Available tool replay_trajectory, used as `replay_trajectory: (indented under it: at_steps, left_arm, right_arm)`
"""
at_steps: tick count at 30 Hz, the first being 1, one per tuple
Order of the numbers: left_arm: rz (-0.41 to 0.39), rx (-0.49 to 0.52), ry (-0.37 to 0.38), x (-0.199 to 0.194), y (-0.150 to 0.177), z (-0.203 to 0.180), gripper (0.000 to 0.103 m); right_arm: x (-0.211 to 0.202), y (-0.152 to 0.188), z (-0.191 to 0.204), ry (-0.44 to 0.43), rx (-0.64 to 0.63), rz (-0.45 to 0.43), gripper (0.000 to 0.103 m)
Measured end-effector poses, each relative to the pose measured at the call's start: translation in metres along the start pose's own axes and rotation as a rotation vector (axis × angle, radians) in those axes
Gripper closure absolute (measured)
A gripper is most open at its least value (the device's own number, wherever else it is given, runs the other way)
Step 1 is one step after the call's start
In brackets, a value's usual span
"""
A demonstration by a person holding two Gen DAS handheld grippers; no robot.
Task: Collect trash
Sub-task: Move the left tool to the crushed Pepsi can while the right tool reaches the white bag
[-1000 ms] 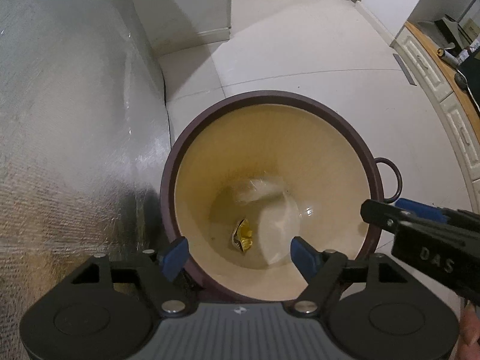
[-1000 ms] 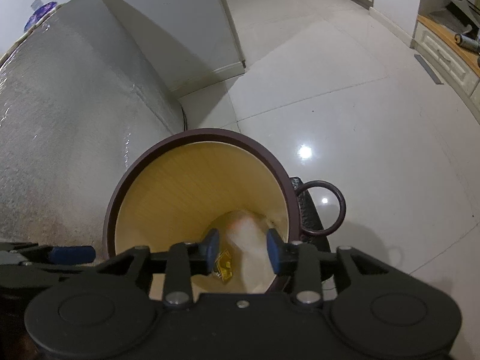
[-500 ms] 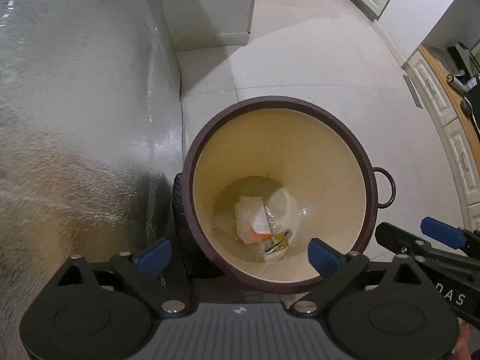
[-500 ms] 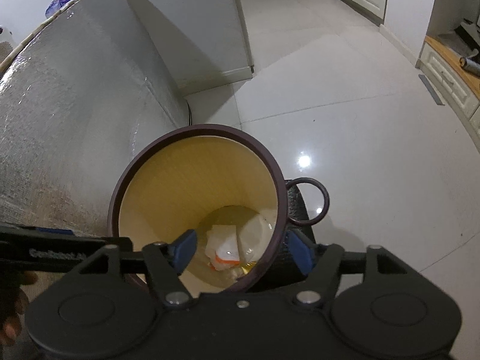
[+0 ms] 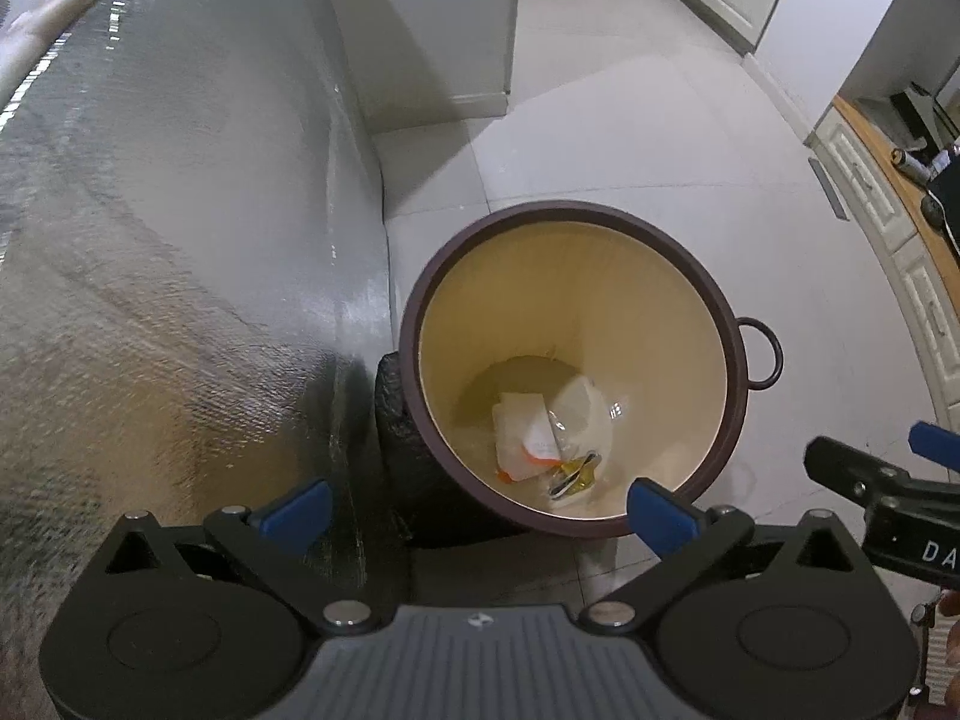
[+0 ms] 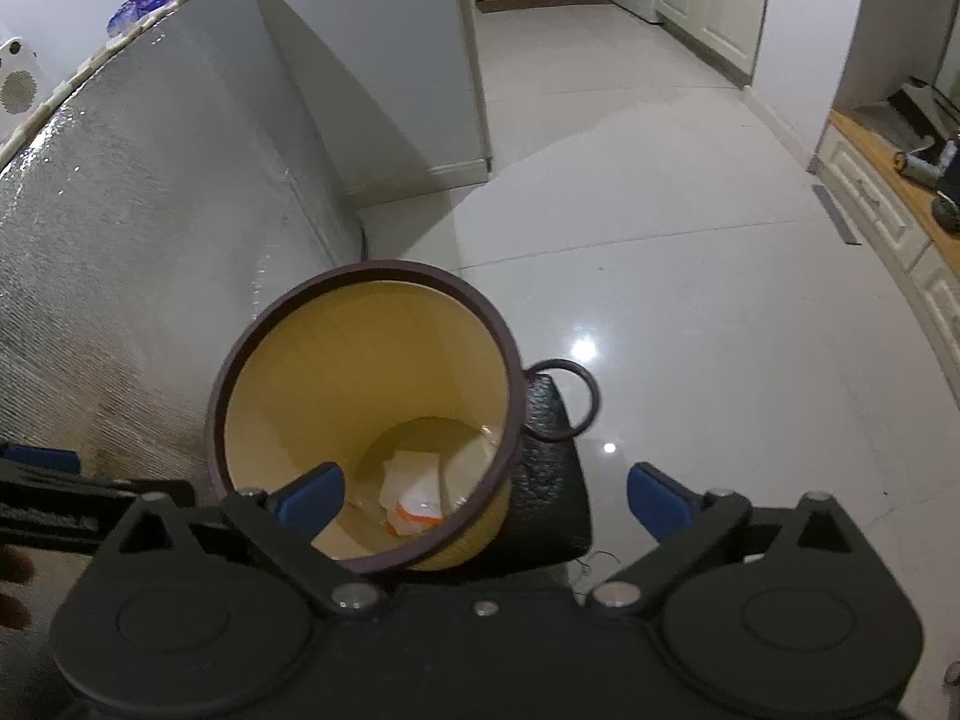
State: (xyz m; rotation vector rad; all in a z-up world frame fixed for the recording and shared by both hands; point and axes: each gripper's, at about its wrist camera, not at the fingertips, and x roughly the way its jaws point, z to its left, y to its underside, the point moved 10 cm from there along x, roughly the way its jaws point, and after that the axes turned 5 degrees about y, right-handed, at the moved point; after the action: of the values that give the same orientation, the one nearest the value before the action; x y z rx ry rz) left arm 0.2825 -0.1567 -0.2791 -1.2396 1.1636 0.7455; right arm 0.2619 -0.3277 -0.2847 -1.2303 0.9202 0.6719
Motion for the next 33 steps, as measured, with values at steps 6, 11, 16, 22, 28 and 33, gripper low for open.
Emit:
replay_trajectory:
  at_steps: [6, 11, 16, 22, 28, 33]
  left_arm:
    - [-0.039, -0.009, -0.005, -0.023, 0.007, 0.002, 0.0]
    - [-0.091, -0.007, 0.0, -0.051, 0.013, 0.001, 0.0]
    - [-0.161, -0.014, 0.001, -0.084, 0.016, 0.004, 0.0]
    - [-0.259, -0.016, 0.017, -0.126, 0.021, 0.008, 0.0]
    - [-0.382, 0.001, 0.024, -0.174, 0.026, 0.012, 0.0]
    - [-0.478, -0.008, 0.027, -0.212, 0.03, 0.026, 0.0]
  right_arm:
    - [-0.016, 0.005, -0.011, 0.001, 0.008, -0.013, 0.0]
    - [-0.037, 0.007, -0.012, -0.004, 0.007, -0.043, 0.0]
    - [-0.07, 0.007, -0.009, -0.007, -0.007, -0.105, 0.0]
    - [-0.108, 0.005, -0.01, -0.003, 0.004, -0.185, 0.0]
    - [-0.144, 0.003, -0.009, 0.002, 0.0, -0.262, 0.0]
    - [-0.176, -0.003, -0.002, -0.018, 0.0, -0.335, 0.0]
